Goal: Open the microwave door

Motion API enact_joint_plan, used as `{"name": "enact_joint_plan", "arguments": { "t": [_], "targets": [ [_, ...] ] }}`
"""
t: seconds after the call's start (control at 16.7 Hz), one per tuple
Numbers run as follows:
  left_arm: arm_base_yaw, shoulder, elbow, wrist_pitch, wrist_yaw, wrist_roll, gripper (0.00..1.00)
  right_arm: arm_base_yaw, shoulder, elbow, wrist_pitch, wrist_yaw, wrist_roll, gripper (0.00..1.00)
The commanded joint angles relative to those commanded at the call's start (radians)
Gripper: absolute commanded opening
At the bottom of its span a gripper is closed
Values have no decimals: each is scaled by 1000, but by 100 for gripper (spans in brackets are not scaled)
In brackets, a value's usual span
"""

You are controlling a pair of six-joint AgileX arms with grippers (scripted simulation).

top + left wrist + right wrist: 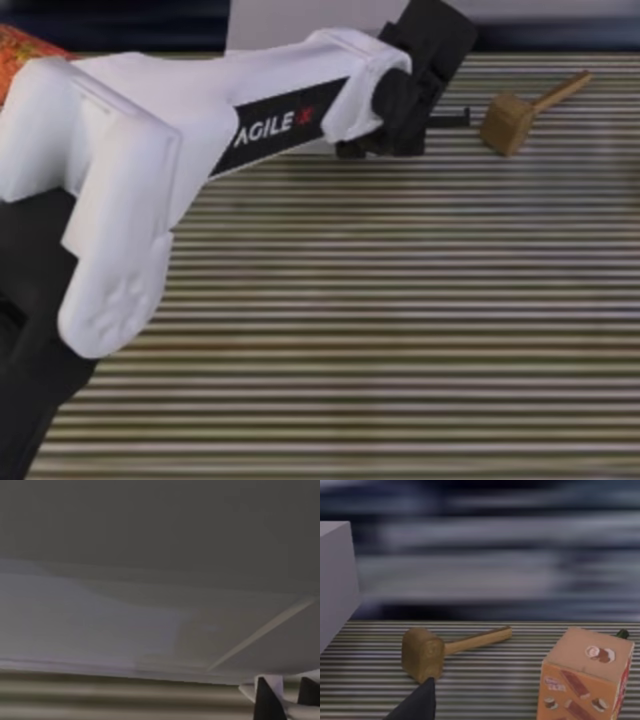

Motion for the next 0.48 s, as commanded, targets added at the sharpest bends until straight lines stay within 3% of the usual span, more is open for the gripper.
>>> {"name": "enact_joint_plan", "arguments": {
  "t": [0.48],
  "targets": [
    [3,-24,-35,24,-8,-11,0,0,0,0,0,0,0,100]
  ]
}}
